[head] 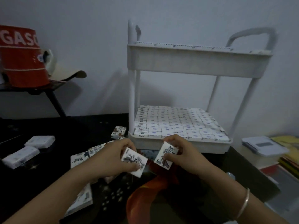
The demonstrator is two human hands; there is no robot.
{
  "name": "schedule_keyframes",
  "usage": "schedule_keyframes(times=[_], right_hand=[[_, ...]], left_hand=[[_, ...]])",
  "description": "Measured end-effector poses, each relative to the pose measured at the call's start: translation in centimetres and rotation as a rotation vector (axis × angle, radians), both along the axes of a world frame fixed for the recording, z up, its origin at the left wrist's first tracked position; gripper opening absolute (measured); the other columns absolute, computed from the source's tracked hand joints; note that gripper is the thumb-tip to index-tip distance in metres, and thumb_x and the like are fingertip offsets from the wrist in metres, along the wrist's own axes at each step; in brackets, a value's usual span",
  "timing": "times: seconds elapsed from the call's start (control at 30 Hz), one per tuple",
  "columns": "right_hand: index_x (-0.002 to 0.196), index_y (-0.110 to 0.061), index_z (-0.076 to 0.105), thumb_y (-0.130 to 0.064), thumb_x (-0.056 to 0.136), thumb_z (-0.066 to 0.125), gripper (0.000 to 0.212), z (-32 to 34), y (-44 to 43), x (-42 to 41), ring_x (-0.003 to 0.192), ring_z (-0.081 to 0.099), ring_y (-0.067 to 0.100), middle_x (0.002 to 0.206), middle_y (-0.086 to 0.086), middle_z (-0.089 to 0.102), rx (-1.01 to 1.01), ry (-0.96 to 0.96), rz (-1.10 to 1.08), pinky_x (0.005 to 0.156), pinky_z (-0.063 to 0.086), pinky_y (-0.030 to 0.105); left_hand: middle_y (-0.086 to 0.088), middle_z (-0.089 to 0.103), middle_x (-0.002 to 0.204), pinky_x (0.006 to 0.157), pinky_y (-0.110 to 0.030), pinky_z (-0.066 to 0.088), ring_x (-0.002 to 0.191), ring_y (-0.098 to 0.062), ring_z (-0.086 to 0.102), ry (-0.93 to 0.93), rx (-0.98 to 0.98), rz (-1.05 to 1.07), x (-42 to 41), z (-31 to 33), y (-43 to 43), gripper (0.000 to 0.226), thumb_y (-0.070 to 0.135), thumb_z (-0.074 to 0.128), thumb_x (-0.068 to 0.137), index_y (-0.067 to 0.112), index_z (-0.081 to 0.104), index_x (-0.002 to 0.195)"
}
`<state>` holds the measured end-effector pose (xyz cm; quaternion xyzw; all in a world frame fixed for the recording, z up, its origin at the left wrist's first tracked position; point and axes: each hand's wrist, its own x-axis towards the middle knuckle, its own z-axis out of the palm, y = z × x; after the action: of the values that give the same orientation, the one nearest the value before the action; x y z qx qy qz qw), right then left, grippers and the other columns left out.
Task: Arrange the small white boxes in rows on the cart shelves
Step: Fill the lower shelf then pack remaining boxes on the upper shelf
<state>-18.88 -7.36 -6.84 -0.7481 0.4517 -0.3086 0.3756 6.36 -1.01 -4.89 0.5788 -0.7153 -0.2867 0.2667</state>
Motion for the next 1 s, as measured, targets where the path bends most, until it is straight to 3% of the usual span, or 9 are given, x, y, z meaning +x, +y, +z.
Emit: schedule_keyframes(times=[0.1, 0.23, 0.3, 0.4, 0.57, 0.67, 0.8, 0.93, 1.0], right_hand=[[0.101, -0.038, 0.061, -0.013, 0.085, 0.071, 0.032, 2.7, -0.1, -2.5, 0.086, 0.071, 0.016, 0.101, 0.004, 0.067, -0.028, -0.066, -0.023, 0.071, 0.059, 0.045], [0.103, -0.035, 0.064, -0.01, 0.083, 0.072, 0.033, 7.7, -0.2, -5.7, 0.08, 0.072, 0.019, 0.095, 0.0, 0.071, -0.141, -0.085, -0.082, 0.07, 0.059, 0.046], [0.104, -0.032, 0.065, -0.008, 0.086, 0.069, 0.031, 10.5, -0.2, -7.2, 0.081, 0.073, 0.018, 0.094, 0.0, 0.072, -0.197, -0.116, -0.086, 0.068, 0.061, 0.04], [0.105, -0.031, 0.066, -0.009, 0.088, 0.067, 0.028, 14.7, -0.5, -9.5, 0.082, 0.073, 0.016, 0.092, -0.002, 0.072, -0.294, -0.136, -0.096, 0.065, 0.06, 0.031], [0.105, -0.036, 0.066, -0.021, 0.087, 0.066, 0.024, 21.4, -1.3, -12.5, 0.082, 0.071, 0.007, 0.09, -0.009, 0.073, -0.559, -0.079, -0.169, 0.065, 0.058, 0.024], [0.107, -0.039, 0.064, -0.032, 0.085, 0.065, 0.024, 25.5, -2.5, -14.0, 0.082, 0.069, 0.003, 0.085, -0.013, 0.072, -0.744, -0.021, -0.287, 0.067, 0.056, 0.025], [0.113, -0.033, 0.055, -0.02, 0.09, 0.064, 0.028, 29.3, -5.7, -15.7, 0.086, 0.066, 0.005, 0.089, -0.01, 0.069, -0.812, -0.006, -0.391, 0.078, 0.056, 0.032], [0.113, -0.03, 0.052, -0.021, 0.09, 0.064, 0.027, 30.5, -9.3, -15.2, 0.096, 0.06, 0.013, 0.103, -0.008, 0.064, -0.857, 0.242, -0.504, 0.084, 0.052, 0.034], [0.113, -0.026, 0.054, -0.021, 0.089, 0.065, 0.027, 30.7, -11.0, -14.8, 0.099, 0.058, 0.016, 0.112, -0.005, 0.063, -0.899, 0.433, -0.519, 0.083, 0.047, 0.032]], left_hand=[[0.002, 0.072, 0.092, 0.072, -0.035, 0.06, 0.079, -0.01, 0.071, 0.192, 0.007, 0.043, -2.3, 2.0, -1.9, 0.042, 0.027, 0.089, 0.064, 0.03, 0.061, 0.096], [0.011, 0.07, 0.095, 0.078, -0.017, 0.049, 0.087, 0.003, 0.066, 0.241, -0.031, -0.056, -5.8, 6.6, -3.6, 0.052, 0.033, 0.088, 0.064, 0.048, 0.062, 0.107], [0.013, 0.072, 0.093, 0.079, -0.021, 0.05, 0.084, 0.0, 0.068, 0.249, -0.05, -0.139, -7.8, 9.0, -4.3, 0.04, 0.029, 0.085, 0.069, 0.039, 0.068, 0.104], [0.003, 0.075, 0.092, 0.068, -0.031, 0.057, 0.08, -0.015, 0.072, 0.305, -0.061, -0.237, -10.4, 12.5, -5.3, 0.024, 0.021, 0.082, 0.073, 0.021, 0.072, 0.095], [0.004, 0.075, 0.095, 0.08, -0.031, 0.057, 0.089, -0.014, 0.072, 0.329, -0.183, -0.308, -13.6, 18.9, -7.4, 0.041, 0.036, 0.079, 0.06, 0.019, 0.069, 0.095], [0.004, 0.076, 0.088, 0.064, -0.018, 0.055, 0.08, -0.01, 0.073, 0.343, -0.303, -0.323, -15.0, 22.7, -9.3, 0.039, 0.034, 0.077, 0.062, 0.021, 0.07, 0.097], [-0.002, 0.072, 0.073, 0.038, -0.014, 0.037, 0.044, -0.006, 0.053, 0.411, -0.273, -0.395, -16.7, 26.6, -11.9, 0.034, 0.018, 0.075, 0.068, 0.014, 0.071, 0.101], [-0.008, 0.072, 0.075, 0.05, -0.02, 0.051, 0.058, -0.014, 0.066, 0.543, -0.17, -0.432, -18.0, 29.2, -14.7, 0.041, 0.02, 0.072, 0.064, 0.006, 0.067, 0.102], [-0.007, 0.071, 0.076, 0.055, -0.024, 0.054, 0.06, -0.015, 0.067, 0.586, -0.145, -0.385, -18.7, 30.2, -16.3, 0.038, 0.036, 0.074, 0.064, 0.009, 0.068, 0.091]])
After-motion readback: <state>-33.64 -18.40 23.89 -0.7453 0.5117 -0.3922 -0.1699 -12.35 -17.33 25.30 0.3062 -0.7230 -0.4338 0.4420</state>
